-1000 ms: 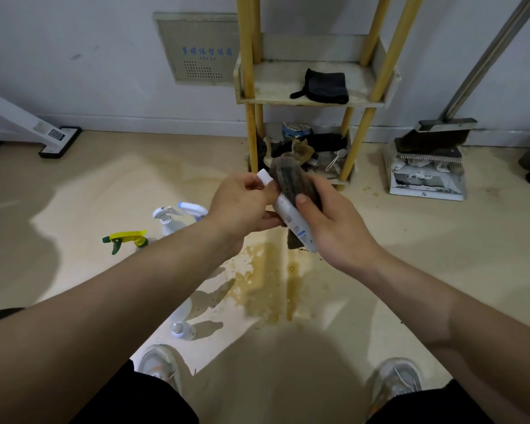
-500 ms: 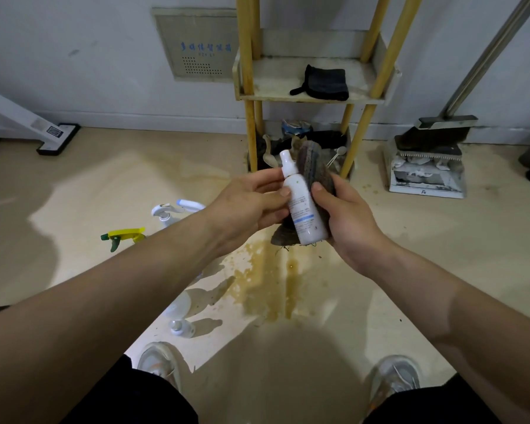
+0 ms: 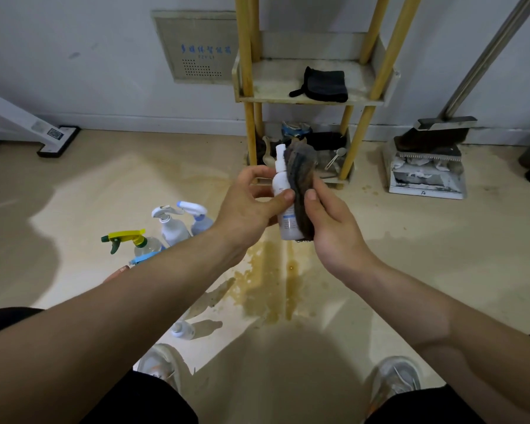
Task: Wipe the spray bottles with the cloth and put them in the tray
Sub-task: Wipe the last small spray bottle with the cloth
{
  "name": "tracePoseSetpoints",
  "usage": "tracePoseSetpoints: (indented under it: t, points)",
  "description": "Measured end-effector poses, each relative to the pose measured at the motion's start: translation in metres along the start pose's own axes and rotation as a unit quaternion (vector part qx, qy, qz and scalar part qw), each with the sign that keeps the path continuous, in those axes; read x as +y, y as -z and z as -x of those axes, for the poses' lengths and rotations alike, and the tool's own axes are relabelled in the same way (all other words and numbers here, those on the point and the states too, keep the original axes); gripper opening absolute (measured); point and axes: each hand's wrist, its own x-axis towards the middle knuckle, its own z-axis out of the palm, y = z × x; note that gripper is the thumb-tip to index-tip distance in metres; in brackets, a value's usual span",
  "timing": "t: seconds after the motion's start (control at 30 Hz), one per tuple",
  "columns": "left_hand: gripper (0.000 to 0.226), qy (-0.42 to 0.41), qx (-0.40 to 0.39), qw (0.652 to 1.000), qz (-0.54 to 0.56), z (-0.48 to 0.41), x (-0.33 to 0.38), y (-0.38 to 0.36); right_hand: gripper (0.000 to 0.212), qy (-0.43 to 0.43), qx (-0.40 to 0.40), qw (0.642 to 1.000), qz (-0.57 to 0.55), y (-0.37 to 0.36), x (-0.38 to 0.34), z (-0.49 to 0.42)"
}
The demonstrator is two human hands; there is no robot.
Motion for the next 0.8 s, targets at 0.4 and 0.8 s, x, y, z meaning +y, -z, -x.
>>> tracePoseSetpoints:
  t: [0.4,0.8]
  points:
    - [0.028,-0.022,-0.055,0.998,-0.025,0.004,-0.002,-0.006,0.052,0.067,0.000,0.993,0.092,0.010,-0.005,-0.001]
    - [0.047,-0.039,-0.122,0.986,-0.104,0.010,0.001,-0.001,0.029,0.007,0.047,0.997,0.060,0.027,-0.007,-0.017]
